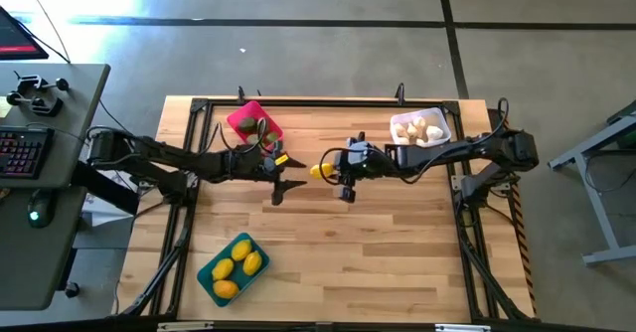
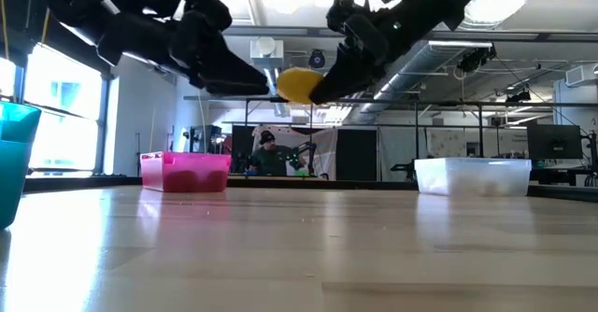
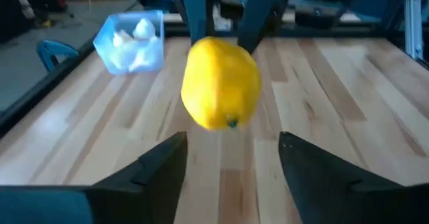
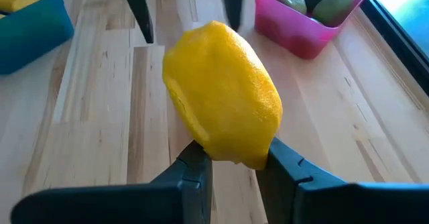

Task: Sort produce into baskets
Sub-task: Put the yellow lemon in the blue bin

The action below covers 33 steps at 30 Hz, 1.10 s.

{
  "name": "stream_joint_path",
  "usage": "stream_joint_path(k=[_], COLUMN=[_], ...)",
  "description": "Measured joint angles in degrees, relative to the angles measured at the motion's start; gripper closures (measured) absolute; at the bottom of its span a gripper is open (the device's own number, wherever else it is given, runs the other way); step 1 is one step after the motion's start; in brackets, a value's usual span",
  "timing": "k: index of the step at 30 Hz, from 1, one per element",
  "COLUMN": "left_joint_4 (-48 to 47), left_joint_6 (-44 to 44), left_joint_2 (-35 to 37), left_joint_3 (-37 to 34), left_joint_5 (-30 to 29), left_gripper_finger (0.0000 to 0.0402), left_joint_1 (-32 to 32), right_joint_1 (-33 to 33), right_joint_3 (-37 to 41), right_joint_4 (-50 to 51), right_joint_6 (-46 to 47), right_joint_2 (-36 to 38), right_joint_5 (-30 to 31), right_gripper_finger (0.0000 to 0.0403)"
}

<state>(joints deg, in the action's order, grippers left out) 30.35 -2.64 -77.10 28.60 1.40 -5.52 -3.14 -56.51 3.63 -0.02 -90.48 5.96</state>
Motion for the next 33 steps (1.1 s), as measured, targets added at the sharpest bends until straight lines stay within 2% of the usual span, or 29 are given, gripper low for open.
stream_joint_path(k=[6, 18, 22, 33], left_joint_4=[5.5, 4.9, 4.2, 3.8], left_joint_6=[0.0, -2.6, -2.6, -2.6], left_joint_2=[-2.7, -9.9, -10.2, -10.0], left_joint_3=[0.6, 8.1, 8.7, 8.8], left_joint_5=[-0.6, -2.4, -2.5, -2.0], left_gripper_finger=[0.0155, 0.0159, 0.0178, 0.0267], left_joint_1=[0.0, 1.4, 1.4, 1.4], right_joint_1=[0.0, -0.1, -0.1, -0.1], right_joint_3=[0.0, 0.0, 0.0, 0.0], right_joint_4=[-1.6, -2.4, -2.5, -2.4], right_joint_6=[0.0, 0.0, -0.2, -1.9], right_joint_2=[0.0, -0.1, -0.1, -0.1], right_joint_5=[0.0, -0.4, -0.4, -0.4], right_gripper_finger=[0.0330, 0.0330, 0.0330, 0.0324])
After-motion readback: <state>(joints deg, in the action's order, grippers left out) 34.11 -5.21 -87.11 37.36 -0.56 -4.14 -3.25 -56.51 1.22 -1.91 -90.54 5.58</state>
